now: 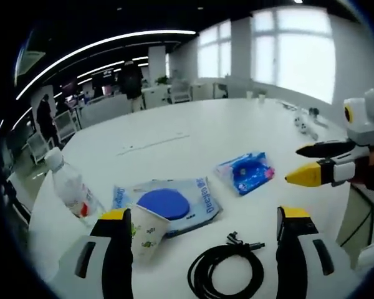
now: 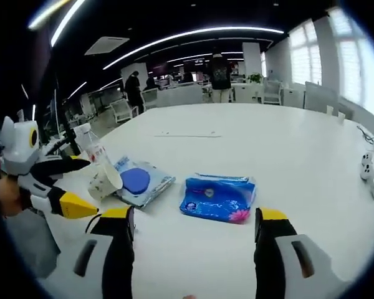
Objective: Arrange the tabletop items into an orderly group along one side of the table until the central work area is clear of visible clutter.
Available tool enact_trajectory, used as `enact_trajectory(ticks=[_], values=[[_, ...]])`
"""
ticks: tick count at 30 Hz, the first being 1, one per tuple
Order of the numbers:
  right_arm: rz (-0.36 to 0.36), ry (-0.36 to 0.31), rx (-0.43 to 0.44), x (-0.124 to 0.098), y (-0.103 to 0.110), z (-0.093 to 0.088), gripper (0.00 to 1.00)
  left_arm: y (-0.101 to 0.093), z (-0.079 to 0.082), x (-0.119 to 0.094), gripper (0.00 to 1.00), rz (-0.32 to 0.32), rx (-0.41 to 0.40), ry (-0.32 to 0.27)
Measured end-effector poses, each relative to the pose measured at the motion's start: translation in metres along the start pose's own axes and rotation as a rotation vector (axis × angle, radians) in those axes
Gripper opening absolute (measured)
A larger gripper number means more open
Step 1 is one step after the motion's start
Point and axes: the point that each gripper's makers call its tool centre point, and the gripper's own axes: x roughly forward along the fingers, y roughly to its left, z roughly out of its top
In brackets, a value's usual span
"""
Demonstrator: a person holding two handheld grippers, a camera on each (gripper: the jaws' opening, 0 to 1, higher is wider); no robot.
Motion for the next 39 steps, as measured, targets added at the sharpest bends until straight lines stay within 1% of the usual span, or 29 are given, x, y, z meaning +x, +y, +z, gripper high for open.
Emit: enact_trajectory(ticks=[5,7,13,19,23,29,33,35,39], values=[[0.014,0.020,-0.021,0.004,0.016,-0.004,0.77,0.012,-0.014,-0.006,0.93,0.007,-0.025,0.015],[0.020,0.026,-0.029,0.007,0.022,-0.005,0.76,0.015,-0.017,-0.009,0.93,0.010,-0.032,0.015],[0.034,0.040,-0.030,0.015,0.036,-0.007,0.75,0.027,-0.031,-0.018,0.92,0.027,-0.052,0.027],[0.062,0.063,-0.030,0.021,0.050,-0.014,0.73,0.037,-0.045,-0.025,0.91,0.039,-0.084,0.042],[0.079,0.082,-0.044,0.023,0.059,-0.020,0.71,0.040,-0.051,-0.028,0.91,0.046,-0.094,0.051],[0.098,0.088,-0.049,0.024,0.064,-0.021,0.70,0.040,-0.054,-0.029,0.90,0.055,-0.110,0.051],[0.109,0.106,-0.041,0.024,0.067,-0.030,0.68,0.035,-0.062,-0.029,0.89,0.058,-0.137,0.065],[0.117,0.110,-0.029,0.024,0.068,-0.034,0.68,0.032,-0.065,-0.029,0.89,0.057,-0.137,0.070],[0.132,0.134,-0.034,0.027,0.073,-0.045,0.67,0.029,-0.072,-0.028,0.88,0.055,-0.137,0.087]])
